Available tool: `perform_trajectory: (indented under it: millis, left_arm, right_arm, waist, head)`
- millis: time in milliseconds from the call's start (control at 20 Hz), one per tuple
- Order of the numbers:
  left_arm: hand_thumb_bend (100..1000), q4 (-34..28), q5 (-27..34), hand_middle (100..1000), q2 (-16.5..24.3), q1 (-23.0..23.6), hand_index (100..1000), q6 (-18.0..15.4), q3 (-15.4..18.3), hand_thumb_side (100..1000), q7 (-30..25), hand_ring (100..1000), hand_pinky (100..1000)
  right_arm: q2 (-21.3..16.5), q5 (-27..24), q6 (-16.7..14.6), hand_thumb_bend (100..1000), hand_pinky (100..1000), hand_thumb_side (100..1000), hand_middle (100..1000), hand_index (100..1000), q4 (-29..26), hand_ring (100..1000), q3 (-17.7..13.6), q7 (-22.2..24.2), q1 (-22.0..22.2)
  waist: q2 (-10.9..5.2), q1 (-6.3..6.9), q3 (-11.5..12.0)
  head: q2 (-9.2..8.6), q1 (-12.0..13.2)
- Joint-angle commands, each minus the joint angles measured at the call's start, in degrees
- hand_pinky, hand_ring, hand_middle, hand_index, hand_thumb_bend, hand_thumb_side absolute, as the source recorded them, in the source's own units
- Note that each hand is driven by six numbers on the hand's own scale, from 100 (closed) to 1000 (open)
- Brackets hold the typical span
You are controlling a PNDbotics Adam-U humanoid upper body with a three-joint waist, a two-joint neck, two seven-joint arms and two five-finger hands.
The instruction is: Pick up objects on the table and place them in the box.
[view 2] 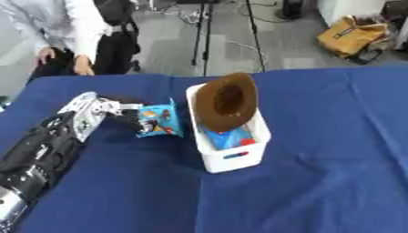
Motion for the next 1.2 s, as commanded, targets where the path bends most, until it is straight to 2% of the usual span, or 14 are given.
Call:
perform_trajectory:
  millis: [50,300,1200]
  left_arm:
    - [100,-1.5,0.5,648,1.5,-1.8,1000,0.4,0.4,637,0.0,670,1000]
    - [100,-2.2,1.0,654,1.7,-2.1,1000,1.3,1.0,635,1.1,667,1000]
    - [100,-3.8,3.3,639,2.8,-5.0,1000,2.5,1.5,610,-1.4,657,1000]
  right_arm:
    - [-0.7,0.1,0.1,100,825,877,613,620,-1.2,742,-0.4,-0.1,-0.5]
    - [-0.7,0.1,0.1,100,826,876,613,620,-1.2,742,-0.3,-0.1,-0.6]
    - [-0.9,0.4,0.3,100,828,870,613,620,-1.2,744,-0.4,-0.1,-0.1]
  waist:
    - [-1.74,-0.12,0.0]
    - [-1.85,-0.09,-0.2]
    - [-2.92,0.57,-0.1]
  head:
    - [0.05,0.0]
    - [-0.39,0.0]
    - [0.46,-0.2]
